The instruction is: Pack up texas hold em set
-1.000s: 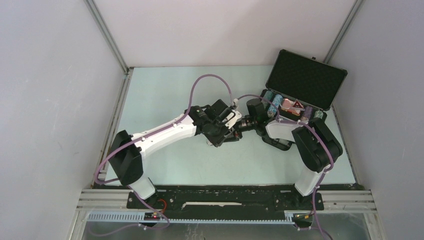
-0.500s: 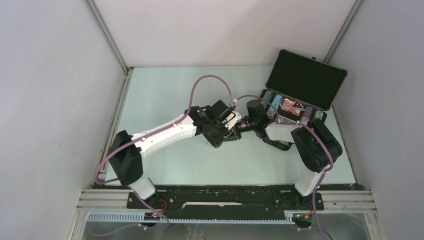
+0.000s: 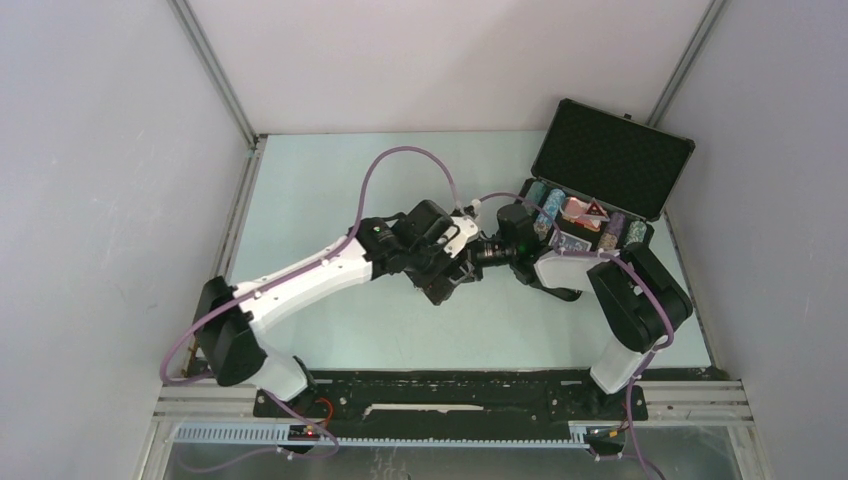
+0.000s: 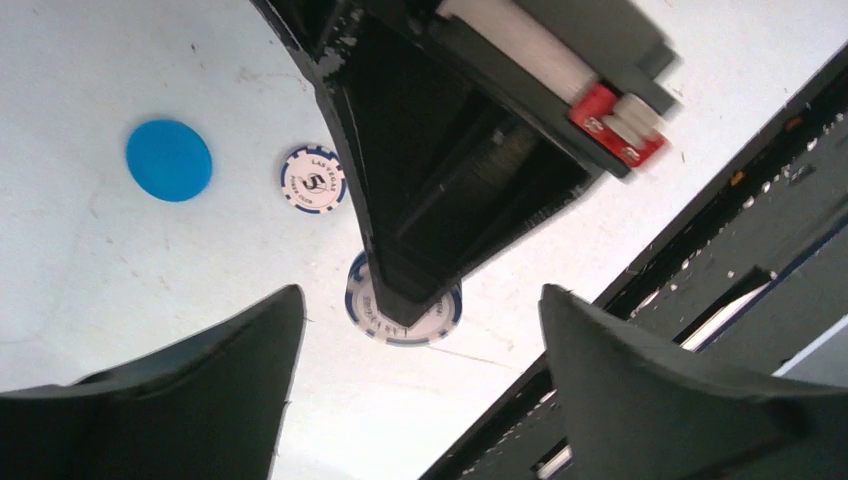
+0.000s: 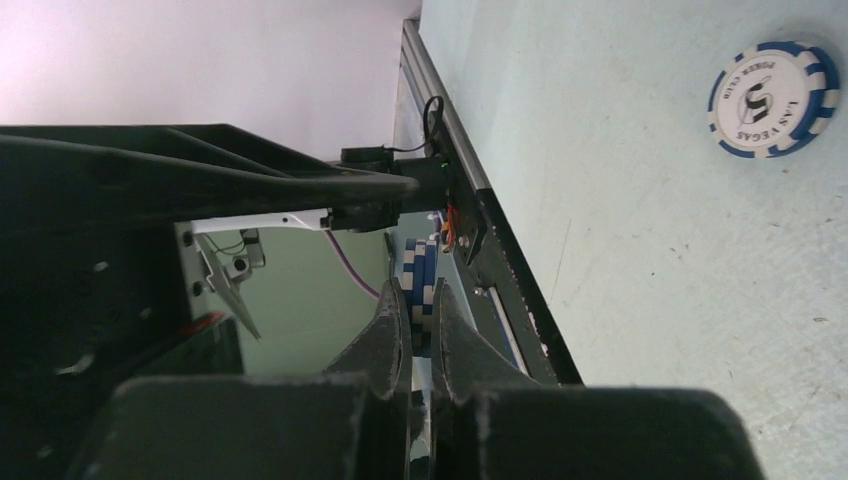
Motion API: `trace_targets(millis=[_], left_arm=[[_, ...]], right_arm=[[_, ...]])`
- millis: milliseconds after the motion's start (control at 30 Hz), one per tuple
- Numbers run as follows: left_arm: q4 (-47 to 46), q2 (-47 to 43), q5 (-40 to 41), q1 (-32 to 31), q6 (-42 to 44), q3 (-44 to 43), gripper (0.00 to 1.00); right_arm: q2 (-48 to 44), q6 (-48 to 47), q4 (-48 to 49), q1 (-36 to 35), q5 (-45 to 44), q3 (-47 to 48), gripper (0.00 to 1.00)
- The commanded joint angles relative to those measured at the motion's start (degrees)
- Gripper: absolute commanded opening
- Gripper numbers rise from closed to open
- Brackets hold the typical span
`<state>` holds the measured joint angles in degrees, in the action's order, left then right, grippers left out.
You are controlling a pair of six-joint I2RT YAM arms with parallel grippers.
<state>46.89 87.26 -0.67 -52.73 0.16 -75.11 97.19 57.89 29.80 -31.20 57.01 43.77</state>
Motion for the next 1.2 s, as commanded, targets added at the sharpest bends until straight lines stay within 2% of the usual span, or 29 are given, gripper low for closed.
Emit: trace_targets(millis=[0, 133, 267, 433, 500, 600, 733, 833, 900, 1067, 1167], left_arm=[[-4.5, -6.9, -2.7, 0.3, -1.6, 1.6, 1.00], [-7.6, -12.3, -4.4, 2.6, -3.0, 3.5, 1.00], [-12.6, -20.0, -3.3, 5.7, -5.4, 6.4, 1.00], [-20.0, -30.4, 0.5, 8.0, -8.4, 11.2, 1.00], [-22.4, -33.8, 2.3, 8.7, -9.4, 12.6, 1.00], [-24.9, -36.9, 1.2, 10.3, -11.5, 14.2, 1.00], [-27.7, -39.0, -2.7, 11.9, -14.4, 15.9, 1.00], [-27.1, -39.1, 2.0, 9.6, -14.2, 16.0, 1.00], [-25.6, -39.3, 7.3, 6.4, -12.6, 15.8, 1.00], [-26.2, -41.4, 14.2, 0.9, -11.3, 17.1, 1.00], [-26.4, -42.2, 16.8, -1.7, -11.7, 17.5, 1.00]], right_arm=[[-1.7, -1.4, -1.6, -0.3, -2.7, -0.3, 0.00], [-2.0, -2.8, -3.5, 0.8, -3.5, -0.3, 0.00], [-5.1, -7.5, -10.3, 2.9, -4.7, -0.3, 0.00], [-15.4, -19.0, -26.8, 8.4, -8.9, -0.2, 0.00], [-20.3, -26.5, -36.3, 11.6, -11.4, 0.6, 0.00], [-28.4, -37.7, -49.1, 14.2, -19.4, 3.0, 0.00], [-37.7, -52.5, -60.2, 15.1, -27.6, 8.1, 0.00], [-41.0, -66.4, -67.2, 15.2, -36.4, 13.5, 0.00], [-41.4, -75.6, -70.7, 15.1, -44.9, 15.2, 0.00], [-37.3, -85.4, -77.1, 19.7, -61.6, 18.0, 0.00], [-32.6, -91.0, -81.8, 24.2, -66.2, 19.9, 0.00]])
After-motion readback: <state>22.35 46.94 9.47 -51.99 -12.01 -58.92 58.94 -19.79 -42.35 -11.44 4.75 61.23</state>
